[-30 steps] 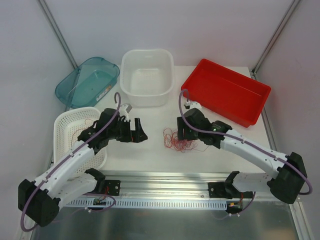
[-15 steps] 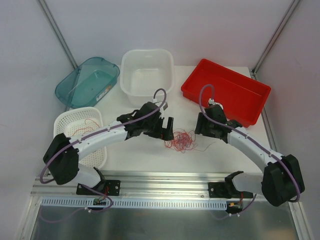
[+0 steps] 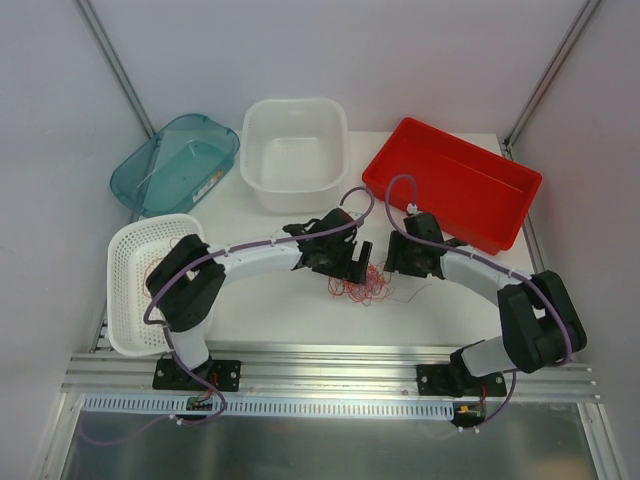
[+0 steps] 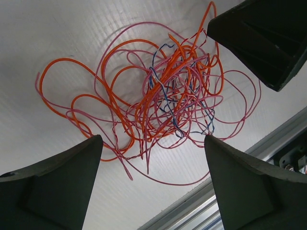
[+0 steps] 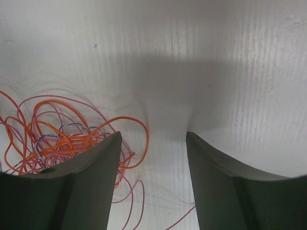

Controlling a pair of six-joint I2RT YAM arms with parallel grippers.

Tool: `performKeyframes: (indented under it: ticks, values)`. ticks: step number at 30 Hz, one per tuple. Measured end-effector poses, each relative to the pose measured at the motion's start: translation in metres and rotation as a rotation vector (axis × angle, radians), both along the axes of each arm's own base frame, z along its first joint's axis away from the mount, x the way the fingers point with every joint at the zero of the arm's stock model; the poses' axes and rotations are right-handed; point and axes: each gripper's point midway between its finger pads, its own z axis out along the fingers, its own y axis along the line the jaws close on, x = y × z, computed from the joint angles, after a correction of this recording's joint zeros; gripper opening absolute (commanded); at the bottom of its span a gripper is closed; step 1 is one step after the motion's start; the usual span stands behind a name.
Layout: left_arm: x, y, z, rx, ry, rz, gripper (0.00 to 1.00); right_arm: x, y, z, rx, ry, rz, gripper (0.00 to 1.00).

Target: Untangle the cables

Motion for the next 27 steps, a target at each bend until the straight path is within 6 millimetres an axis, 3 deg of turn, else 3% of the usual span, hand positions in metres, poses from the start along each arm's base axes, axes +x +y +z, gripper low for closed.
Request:
performKeyframes:
  ticks: [5, 13, 23, 26, 27]
  values:
    - [-0.002, 0.0, -0.019, 0.03, 0.038, 0.01, 0.76, 0.005, 0.007, -0.005, 0.02, -0.007, 0.033, 0.59]
    - [-0.005, 0.003, -0.031, 0.048, 0.068, 0.035, 0.48, 0.019, 0.021, -0.003, 0.063, -0.046, 0.083, 0.55]
    - [-0.014, 0.017, -0.047, 0.08, 0.093, 0.06, 0.37, 0.014, 0.047, -0.004, 0.075, -0.041, 0.207, 0.49]
    - [-0.013, 0.019, -0.048, 0.087, 0.085, 0.07, 0.28, 0.01, 0.053, -0.004, 0.082, -0.035, 0.241, 0.41]
    - [-0.013, 0.02, -0.049, 0.09, 0.083, 0.074, 0.26, 0.008, 0.054, -0.005, 0.082, -0.031, 0.249, 0.31]
